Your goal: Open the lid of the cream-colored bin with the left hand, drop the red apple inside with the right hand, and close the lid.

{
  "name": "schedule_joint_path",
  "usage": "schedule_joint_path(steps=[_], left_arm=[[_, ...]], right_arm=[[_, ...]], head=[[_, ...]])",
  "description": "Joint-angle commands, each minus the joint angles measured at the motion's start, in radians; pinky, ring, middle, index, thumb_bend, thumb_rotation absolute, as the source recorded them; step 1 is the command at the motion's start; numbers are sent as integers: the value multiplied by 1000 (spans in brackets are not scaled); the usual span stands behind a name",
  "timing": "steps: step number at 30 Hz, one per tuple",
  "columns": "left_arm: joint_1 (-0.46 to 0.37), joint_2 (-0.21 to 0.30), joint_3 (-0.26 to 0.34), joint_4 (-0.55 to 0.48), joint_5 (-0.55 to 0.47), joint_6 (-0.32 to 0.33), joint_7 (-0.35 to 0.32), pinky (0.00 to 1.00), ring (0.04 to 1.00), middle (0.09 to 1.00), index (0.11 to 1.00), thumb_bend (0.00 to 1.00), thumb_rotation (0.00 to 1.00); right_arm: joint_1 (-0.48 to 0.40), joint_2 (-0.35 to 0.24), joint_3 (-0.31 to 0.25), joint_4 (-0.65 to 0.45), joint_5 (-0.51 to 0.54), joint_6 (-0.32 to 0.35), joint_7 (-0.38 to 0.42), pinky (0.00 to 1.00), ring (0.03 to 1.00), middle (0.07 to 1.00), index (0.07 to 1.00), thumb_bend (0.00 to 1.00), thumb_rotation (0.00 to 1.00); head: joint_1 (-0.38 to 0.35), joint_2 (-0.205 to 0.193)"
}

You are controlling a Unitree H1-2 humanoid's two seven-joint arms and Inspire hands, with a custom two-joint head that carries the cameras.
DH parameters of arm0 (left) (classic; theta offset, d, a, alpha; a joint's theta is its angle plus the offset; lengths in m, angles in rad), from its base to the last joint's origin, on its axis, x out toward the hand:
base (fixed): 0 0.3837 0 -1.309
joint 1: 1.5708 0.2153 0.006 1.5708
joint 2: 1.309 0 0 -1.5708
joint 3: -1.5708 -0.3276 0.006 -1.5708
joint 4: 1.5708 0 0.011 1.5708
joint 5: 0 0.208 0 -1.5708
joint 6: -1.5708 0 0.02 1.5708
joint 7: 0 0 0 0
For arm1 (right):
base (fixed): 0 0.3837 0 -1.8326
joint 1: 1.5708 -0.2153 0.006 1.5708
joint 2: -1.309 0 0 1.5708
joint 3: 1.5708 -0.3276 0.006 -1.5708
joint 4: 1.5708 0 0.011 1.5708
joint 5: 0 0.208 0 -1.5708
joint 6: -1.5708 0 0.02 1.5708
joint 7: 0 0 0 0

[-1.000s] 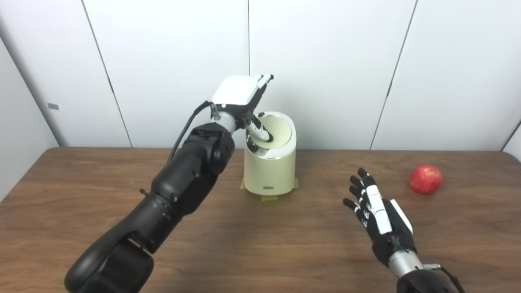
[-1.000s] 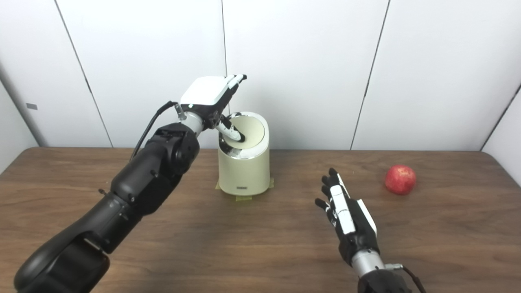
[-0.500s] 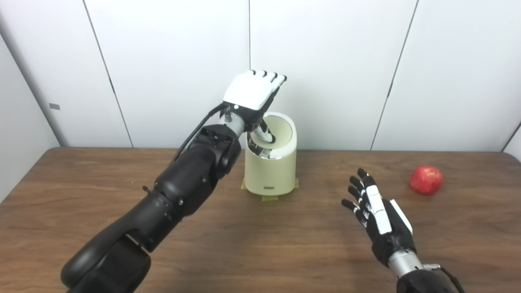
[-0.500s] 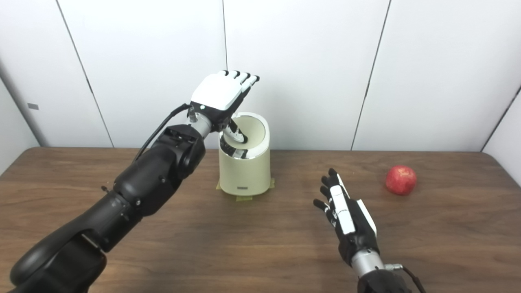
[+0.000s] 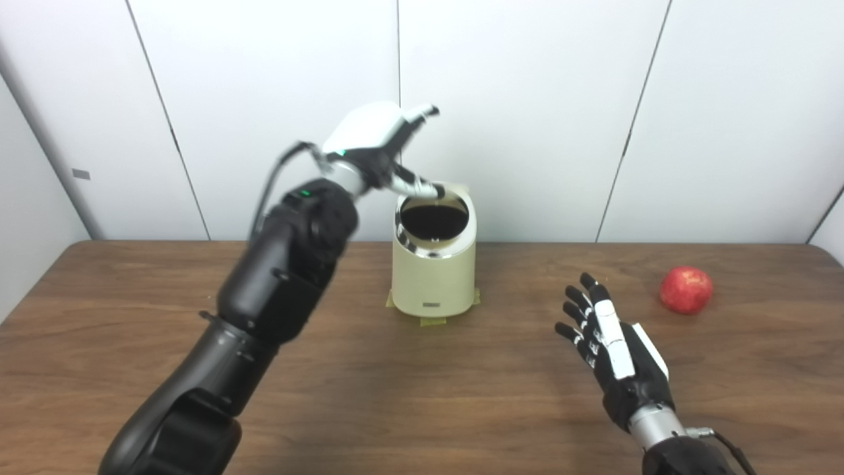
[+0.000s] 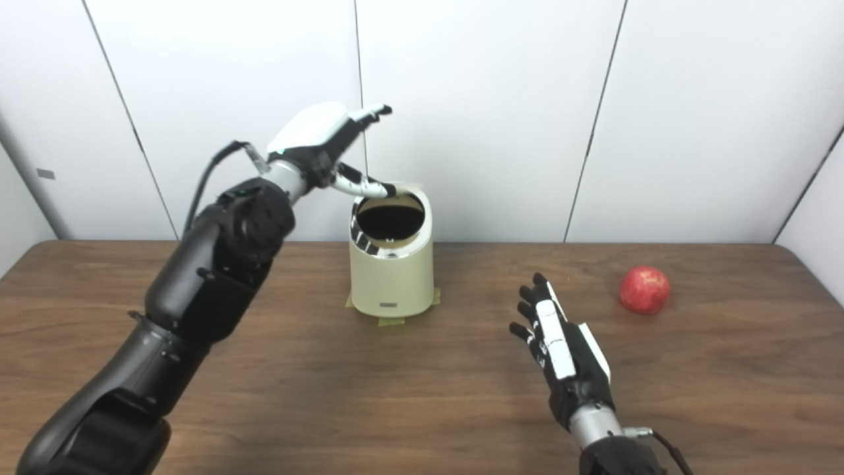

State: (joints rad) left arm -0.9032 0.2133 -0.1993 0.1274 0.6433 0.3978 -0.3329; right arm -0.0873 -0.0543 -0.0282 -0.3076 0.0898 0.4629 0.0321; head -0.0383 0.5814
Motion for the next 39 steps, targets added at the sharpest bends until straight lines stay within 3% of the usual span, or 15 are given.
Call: schedule_joint_path(steps=[1, 3, 7, 11, 15, 18, 21, 23, 25, 28, 32, 36, 39], left_arm=[[-24, -2, 72, -70, -93, 13, 17, 680, 853, 911, 964, 662, 276], [9, -5, 130, -110, -160, 24, 29, 655, 808, 862, 958, 657, 272], [99, -25, 221, -182, -258, 65, 58, 734, 820, 845, 954, 656, 274], [205, -102, 367, -277, -376, 72, 18, 781, 867, 886, 996, 610, 222], [276, -131, 426, -350, -415, 72, -4, 824, 866, 885, 1000, 609, 187], [343, -119, 405, -404, -376, 72, -4, 819, 862, 878, 1000, 595, 186], [424, -56, 329, -424, -330, 49, 22, 777, 821, 869, 999, 557, 250], [475, -41, 313, -431, -337, 39, 44, 807, 830, 872, 1000, 547, 269], [519, -45, 314, -435, -356, 36, 69, 842, 846, 878, 1000, 534, 282], [574, -68, 332, -422, -414, -4, 107, 782, 842, 883, 1000, 492, 237], [641, -93, 335, -391, -464, -75, 159, 781, 836, 893, 1000, 476, 264], [689, -81, 317, -359, -488, -138, 180, 807, 863, 910, 1000, 445, 434], [714, -68, 308, -356, -505, -140, 180, 836, 897, 935, 1000, 419, 572]], right_arm=[[-40, -3, -5, -29, -1, -28, -2, 886, 957, 960, 1000, 631, 943], [-42, -3, -10, -22, 6, -35, 1, 893, 961, 963, 1000, 636, 938], [-42, -3, -16, -23, 14, -39, 4, 893, 964, 966, 1000, 644, 932], [-40, -5, -21, -22, 21, -50, 10, 885, 962, 964, 1000, 652, 928], [-45, -9, -23, -18, 21, -56, 13, 880, 961, 964, 1000, 654, 926], [-48, -11, -27, -18, 30, -57, 16, 878, 964, 967, 1000, 661, 923], [-47, -13, -30, -18, 32, -61, 17, 885, 972, 973, 1000, 644, 919], [-46, -18, -30, -13, 27, -70, 16, 882, 970, 972, 1000, 641, 906], [-45, -19, -31, -9, 23, -80, 12, 877, 968, 971, 1000, 649, 893], [-44, -23, -34, 4, 13, -105, 8, 870, 959, 963, 1000, 666, 887], [-43, -18, -42, 7, 7, -116, -4, 860, 948, 954, 1000, 710, 867], [-45, -9, -61, 23, 11, -152, -16, 842, 935, 948, 1000, 712, 805], [-43, -25, -66, 40, -12, -186, -22, 837, 928, 947, 1000, 723, 786]], head=[[-3, -2], [-6, -7], [-8, -10], [-10, -8], [-11, -7], [-14, -9], [-18, -6], [-19, -5], [-19, -5], [-23, -3], [-35, 1], [-41, 1], [-43, 3]])
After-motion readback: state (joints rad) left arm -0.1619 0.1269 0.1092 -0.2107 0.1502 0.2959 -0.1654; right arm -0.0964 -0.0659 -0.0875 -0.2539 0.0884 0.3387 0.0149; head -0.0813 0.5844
